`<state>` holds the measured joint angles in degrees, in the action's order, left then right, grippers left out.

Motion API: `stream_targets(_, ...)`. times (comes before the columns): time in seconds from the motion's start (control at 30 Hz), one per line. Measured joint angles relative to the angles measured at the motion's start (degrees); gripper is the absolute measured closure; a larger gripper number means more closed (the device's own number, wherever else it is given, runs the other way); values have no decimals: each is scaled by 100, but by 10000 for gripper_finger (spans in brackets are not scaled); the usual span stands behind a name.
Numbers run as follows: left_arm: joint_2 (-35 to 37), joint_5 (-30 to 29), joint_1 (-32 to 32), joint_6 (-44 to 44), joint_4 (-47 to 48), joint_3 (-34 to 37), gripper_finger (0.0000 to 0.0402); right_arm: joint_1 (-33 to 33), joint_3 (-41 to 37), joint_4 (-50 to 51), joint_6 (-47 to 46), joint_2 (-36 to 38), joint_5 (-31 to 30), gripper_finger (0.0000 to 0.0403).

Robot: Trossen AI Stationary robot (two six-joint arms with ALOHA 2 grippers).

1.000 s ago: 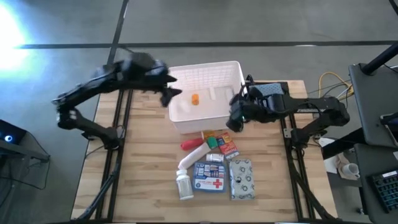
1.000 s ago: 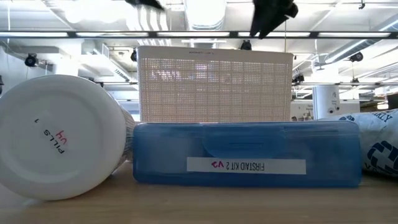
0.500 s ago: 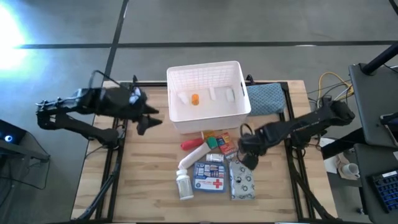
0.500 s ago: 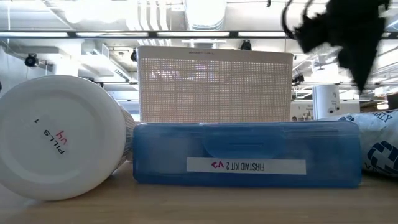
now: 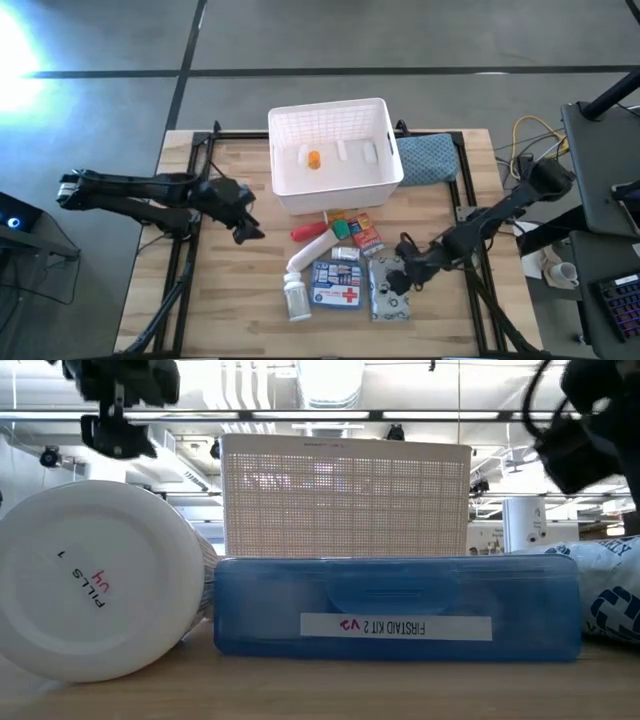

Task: Pick & place medical supplies in basket/bin
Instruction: Put the white mailer bag into the white container

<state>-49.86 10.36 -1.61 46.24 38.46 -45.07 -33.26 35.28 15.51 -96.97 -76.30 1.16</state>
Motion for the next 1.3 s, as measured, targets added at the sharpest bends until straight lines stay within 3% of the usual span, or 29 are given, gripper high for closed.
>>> stream_targets(0.2, -223, 66, 0, -37, -211, 267, 125, -688, 176, 101, -904, 266, -1264, 156)
stream_targets(0.37, -497, 220, -2, -698, -1384, 236, 125, -1209, 27, 389, -1752, 229, -1293, 156)
stream_targets(0.5, -937, 406, -2, -1077, -2183, 80, 125, -1437, -339, -296, -2109, 200, -1696, 156)
stream_targets(0.73, -2123, 816, -107, -782, -2924, -362, 125, -1488, -952, -968, -1899, 182, -2084, 156)
stream_targets(0.9, -3194, 820, -441, -979, -2851, -1198, 125, -1488, -1483, -2298, -1234, 58, -2087, 156)
stream_targets(1.0, -3907, 758, -616, -1544, -2240, -1980, 125, -1488, -1752, -3042, -1141, -111, -2087, 156)
stream_targets(1.17, -4964, 1053, -641, -2637, -1201, -3363, 125, -1484, -1933, -3620, -1193, -427, -2379, 156)
stream_targets(1.3, -5472, 1030, -608, -3783, -389, -4281, 125, -1488, -1830, -3504, -1407, -539, -2841, 156)
